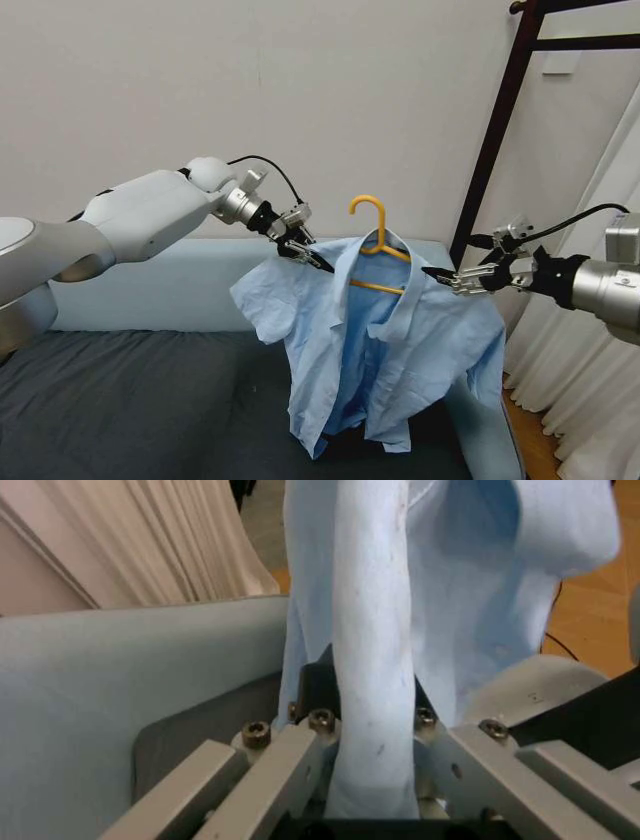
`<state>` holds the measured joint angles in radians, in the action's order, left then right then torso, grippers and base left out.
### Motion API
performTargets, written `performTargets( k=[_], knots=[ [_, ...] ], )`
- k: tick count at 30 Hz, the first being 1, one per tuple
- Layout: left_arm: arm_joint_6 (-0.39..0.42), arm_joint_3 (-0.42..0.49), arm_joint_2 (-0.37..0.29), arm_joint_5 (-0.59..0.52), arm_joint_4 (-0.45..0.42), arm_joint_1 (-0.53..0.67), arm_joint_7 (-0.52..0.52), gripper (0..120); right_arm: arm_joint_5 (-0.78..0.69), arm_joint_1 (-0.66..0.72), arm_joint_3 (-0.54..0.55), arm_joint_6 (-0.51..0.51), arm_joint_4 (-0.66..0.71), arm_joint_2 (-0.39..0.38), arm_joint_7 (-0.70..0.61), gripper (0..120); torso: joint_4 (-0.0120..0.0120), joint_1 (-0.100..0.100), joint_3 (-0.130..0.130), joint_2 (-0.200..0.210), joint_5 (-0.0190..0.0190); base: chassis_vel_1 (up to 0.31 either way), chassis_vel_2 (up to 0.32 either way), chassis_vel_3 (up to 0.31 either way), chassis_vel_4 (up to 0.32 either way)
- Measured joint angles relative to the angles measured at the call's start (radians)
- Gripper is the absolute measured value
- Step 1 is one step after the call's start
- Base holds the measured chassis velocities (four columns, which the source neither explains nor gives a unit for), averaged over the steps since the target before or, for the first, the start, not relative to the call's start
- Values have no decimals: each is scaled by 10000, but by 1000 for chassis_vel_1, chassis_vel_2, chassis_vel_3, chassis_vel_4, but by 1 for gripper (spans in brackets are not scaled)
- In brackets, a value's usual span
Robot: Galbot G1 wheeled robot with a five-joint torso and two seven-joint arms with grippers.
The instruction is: Pick up the clothes from the sofa and hang them on the clothes hanger.
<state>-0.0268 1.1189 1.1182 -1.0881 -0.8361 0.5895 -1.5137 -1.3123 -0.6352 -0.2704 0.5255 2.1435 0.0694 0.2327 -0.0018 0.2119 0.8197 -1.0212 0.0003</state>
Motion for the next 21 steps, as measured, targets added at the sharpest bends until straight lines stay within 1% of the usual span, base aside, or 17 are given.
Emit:
performTargets(
  k=[1, 4, 5, 6, 7, 10, 12, 13, 17, 18, 19, 21],
  knots=[
    [0, 0, 0, 0, 0, 0, 0, 2, 0, 0, 0, 0, 0, 0, 0, 100, 0, 0, 0, 0, 0, 0, 0, 0, 0],
    [-3, -180, -75, 87, -167, -99, -8, 2, 331, 197, 402, 97, 95, -72, 329, 100, 10, 0, 0, 0, -4, 0, 0, 0, 0],
    [-3, -226, -151, 100, -265, -134, -5, 2, 509, 414, 827, 94, 122, -67, 362, 100, 13, 0, 0, 0, -9, 0, 0, 0, 0],
    [-3, -245, -209, 103, -334, -154, -2, 2, 581, 593, 1117, 96, 148, -51, 369, 100, 13, 0, 1, 0, -5, 0, 0, 0, 0],
    [-3, -245, -209, 103, -334, -154, -2, 2, 581, 593, 1117, 96, 148, -51, 369, 100, 13, 0, 1, 0, -5, 0, 0, 0, 0],
    [-1, -272, -377, 104, -597, -183, 31, 2, 656, 887, 1523, 72, 175, -8, 420, 87, 8, 0, 0, 0, -6, 0, 0, 0, 0],
    [-1, -273, -415, 103, -668, -185, 34, 2, 633, 917, 1556, 45, 199, -5, 437, 79, 6, 0, 0, 0, -5, 0, 0, 0, 0],
    [-1, -273, -415, 103, -668, -185, 34, 2, 633, 917, 1556, 45, 199, -5, 437, 79, 6, 0, 0, 0, -5, 0, 0, 0, 0],
    [-12, -275, -376, 141, -687, -189, 32, 2, 457, 928, 1568, -46, 274, -100, 438, 61, 7, -1, 0, 0, -6, 0, 0, 0, 0],
    [-12, -275, -376, 141, -687, -189, 32, 2, 457, 928, 1568, -46, 274, -100, 438, 61, 7, -1, 0, 0, -6, 0, 0, 0, 0],
    [-16, -287, -360, 161, -701, -203, 36, 2, 447, 924, 1578, -80, 296, -142, 447, 57, 7, -1, 0, 0, -5, 0, 0, 0, 0],
    [-18, -300, -356, 185, -773, -223, 56, 2, 424, 923, 1580, -127, 347, -195, 474, 48, 5, -1, 0, 0, -6, 0, 0, 0, 0]
  ],
)
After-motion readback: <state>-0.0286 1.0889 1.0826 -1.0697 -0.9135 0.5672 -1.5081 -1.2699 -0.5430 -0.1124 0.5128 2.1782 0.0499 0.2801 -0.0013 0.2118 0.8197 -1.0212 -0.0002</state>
